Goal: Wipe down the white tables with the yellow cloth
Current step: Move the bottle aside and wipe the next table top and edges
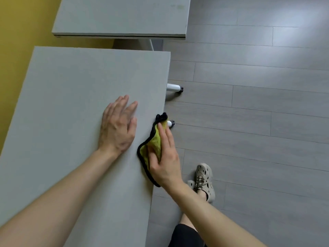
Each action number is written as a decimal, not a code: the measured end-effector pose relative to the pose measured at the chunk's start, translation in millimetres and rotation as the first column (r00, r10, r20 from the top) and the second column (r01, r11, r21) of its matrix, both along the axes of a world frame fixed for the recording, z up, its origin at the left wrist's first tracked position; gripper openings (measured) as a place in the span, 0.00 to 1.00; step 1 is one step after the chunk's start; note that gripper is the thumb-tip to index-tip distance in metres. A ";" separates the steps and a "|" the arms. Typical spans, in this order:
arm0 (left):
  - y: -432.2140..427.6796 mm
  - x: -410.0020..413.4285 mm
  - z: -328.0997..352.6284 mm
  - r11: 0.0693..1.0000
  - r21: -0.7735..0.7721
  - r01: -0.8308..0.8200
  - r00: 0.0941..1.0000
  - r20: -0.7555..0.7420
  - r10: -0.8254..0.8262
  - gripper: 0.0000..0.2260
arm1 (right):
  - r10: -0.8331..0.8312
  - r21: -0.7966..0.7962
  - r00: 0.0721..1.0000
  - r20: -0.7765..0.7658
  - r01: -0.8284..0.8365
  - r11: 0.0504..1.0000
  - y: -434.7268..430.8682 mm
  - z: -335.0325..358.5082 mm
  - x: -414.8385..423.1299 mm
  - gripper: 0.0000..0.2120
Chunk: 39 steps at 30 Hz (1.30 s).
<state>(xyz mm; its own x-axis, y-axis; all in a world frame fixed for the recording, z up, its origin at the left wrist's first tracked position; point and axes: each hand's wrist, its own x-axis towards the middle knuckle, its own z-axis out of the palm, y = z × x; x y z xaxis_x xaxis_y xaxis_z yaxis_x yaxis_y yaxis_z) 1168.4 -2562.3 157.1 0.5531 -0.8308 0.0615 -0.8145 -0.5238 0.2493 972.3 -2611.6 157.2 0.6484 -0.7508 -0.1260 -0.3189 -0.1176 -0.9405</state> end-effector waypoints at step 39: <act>82.3 -87.9 -13.1 0.994 -0.111 -0.018 0.997 0.068 0.025 0.25 | -0.054 0.111 0.997 -0.049 0.060 0.992 55.8 1.7 -25.3 0.40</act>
